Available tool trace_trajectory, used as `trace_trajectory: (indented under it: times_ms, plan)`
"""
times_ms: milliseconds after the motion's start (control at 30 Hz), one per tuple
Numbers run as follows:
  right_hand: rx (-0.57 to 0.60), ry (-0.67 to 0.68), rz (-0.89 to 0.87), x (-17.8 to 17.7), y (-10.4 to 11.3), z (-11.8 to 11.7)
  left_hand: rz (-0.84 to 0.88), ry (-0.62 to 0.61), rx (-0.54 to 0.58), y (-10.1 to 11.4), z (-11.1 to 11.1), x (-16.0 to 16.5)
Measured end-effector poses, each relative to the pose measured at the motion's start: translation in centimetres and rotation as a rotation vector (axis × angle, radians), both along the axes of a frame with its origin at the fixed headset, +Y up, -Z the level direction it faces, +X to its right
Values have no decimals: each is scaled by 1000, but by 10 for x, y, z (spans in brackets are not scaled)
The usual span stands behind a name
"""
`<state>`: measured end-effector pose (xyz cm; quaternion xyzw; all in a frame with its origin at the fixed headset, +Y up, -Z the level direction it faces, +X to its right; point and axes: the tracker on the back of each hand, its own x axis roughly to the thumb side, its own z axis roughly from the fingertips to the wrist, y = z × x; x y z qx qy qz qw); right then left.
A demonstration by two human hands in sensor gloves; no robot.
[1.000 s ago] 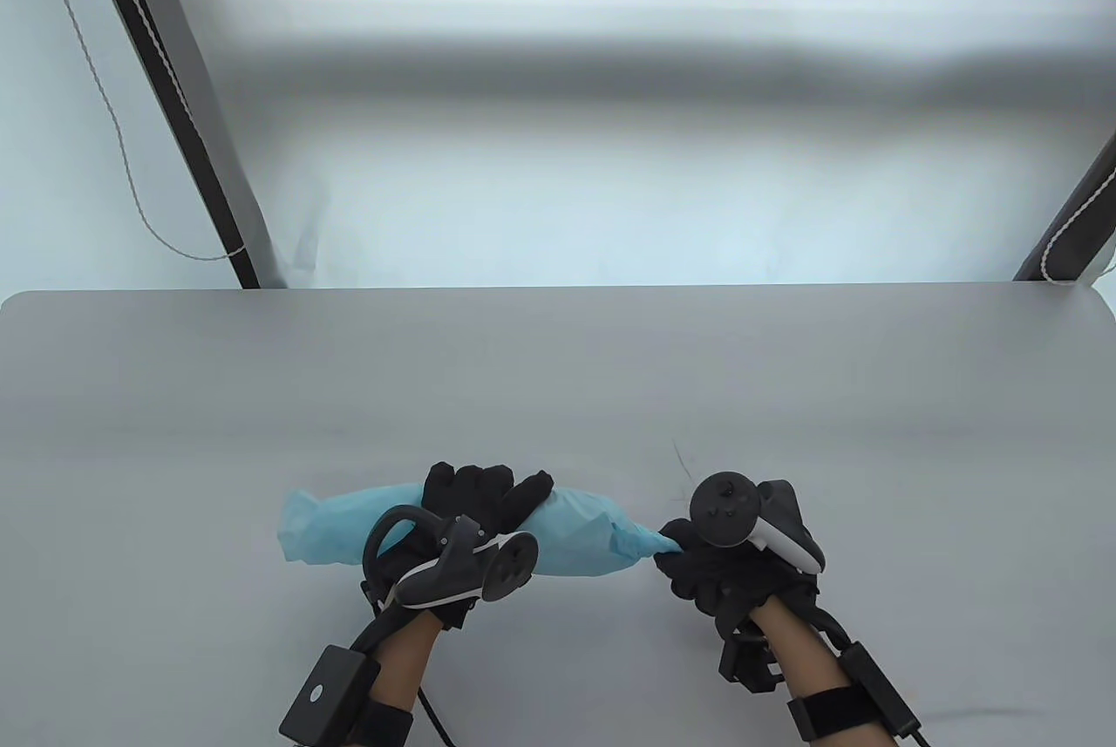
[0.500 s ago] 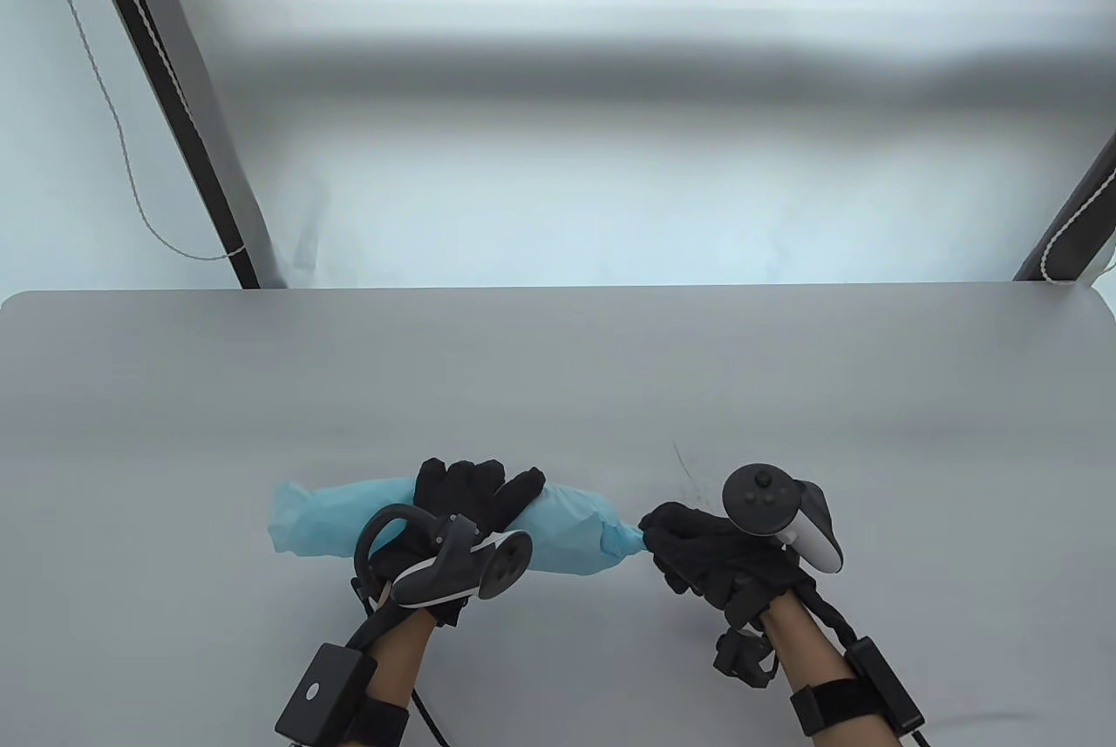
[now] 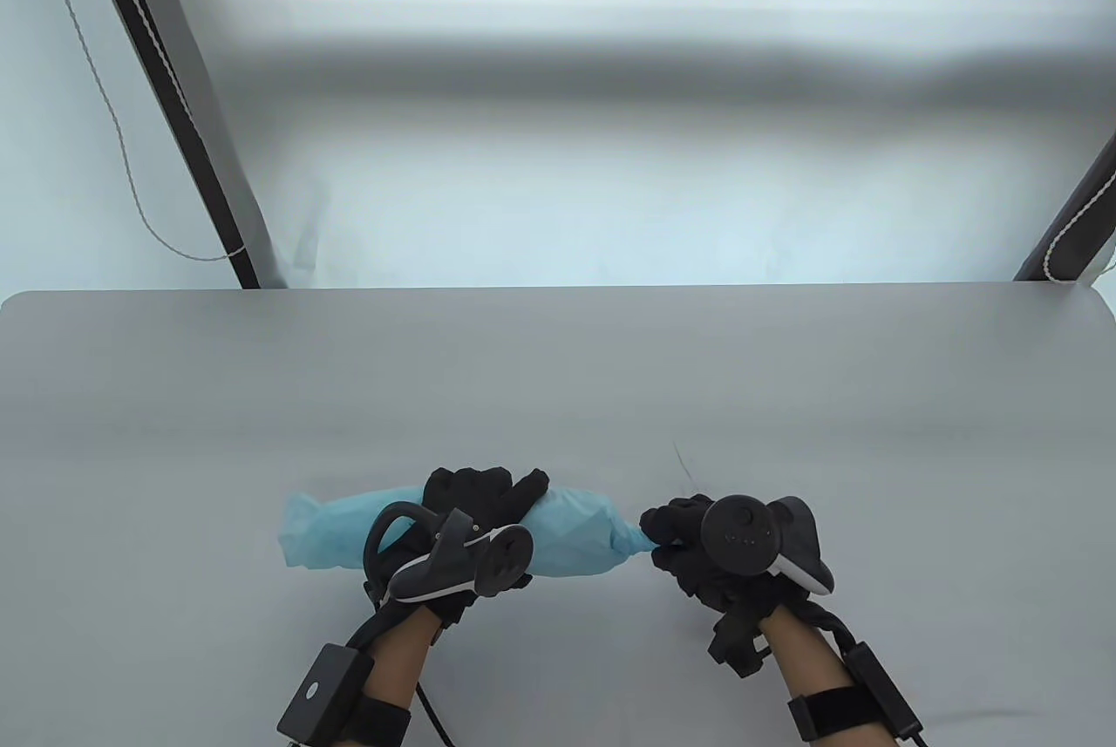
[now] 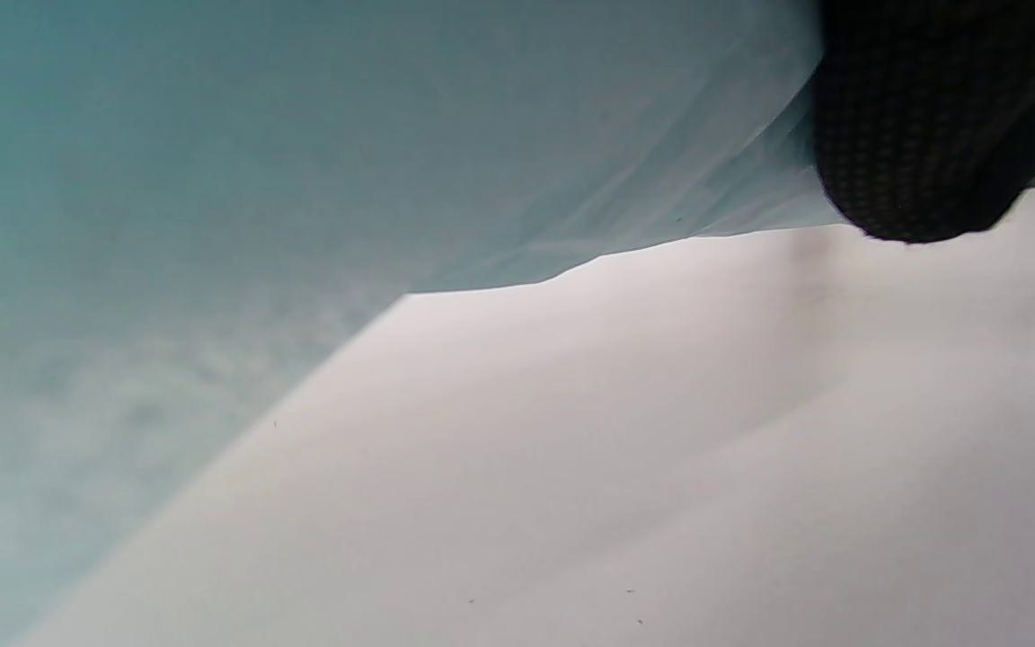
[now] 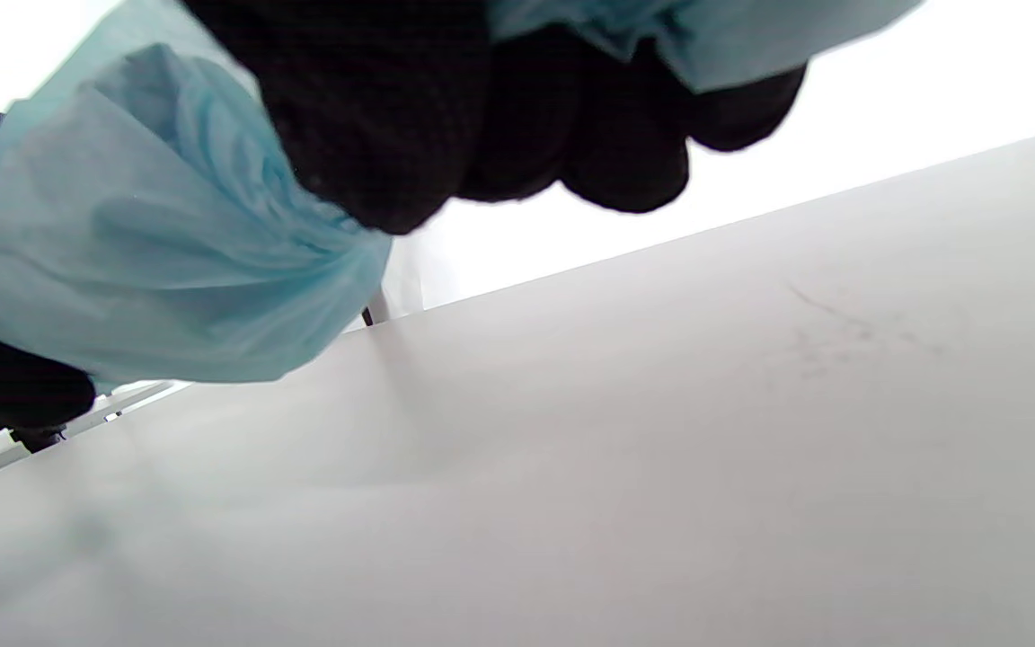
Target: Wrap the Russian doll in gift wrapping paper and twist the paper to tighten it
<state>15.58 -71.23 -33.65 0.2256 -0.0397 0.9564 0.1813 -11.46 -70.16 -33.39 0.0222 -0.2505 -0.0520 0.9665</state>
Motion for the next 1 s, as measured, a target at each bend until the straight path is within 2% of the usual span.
trace_trajectory:
  times_ms: [100,200,233,267,333,367,533,667,767,867,1000]
  plan:
    - [111,-3,58,-3,3,2,42,12,-20,2,0,5]
    - [75,-4,67,0,-1,-1,8,34,10,2,1,8]
    - [-4,-11,85,0,-1,-2,-6,37,19,1,1,8]
    - [-23,-14,85,2,0,-1,-22,39,22,0,2,8]
    - [-37,-28,114,5,9,-1,-24,32,20,-2,2,8]
    - [-8,-29,99,9,16,1,-24,20,19,-3,3,9]
    - [-49,5,-49,14,35,8,-120,-59,75,-5,12,27]
    - [-133,69,-65,-2,30,9,-184,-142,124,-5,21,45]
    - [-225,130,-25,-20,24,7,-192,-197,170,-3,28,56]
    - [-266,169,62,-35,17,6,-153,-219,205,2,32,61]
    - [-188,149,182,-48,18,9,-85,-164,194,5,31,60]
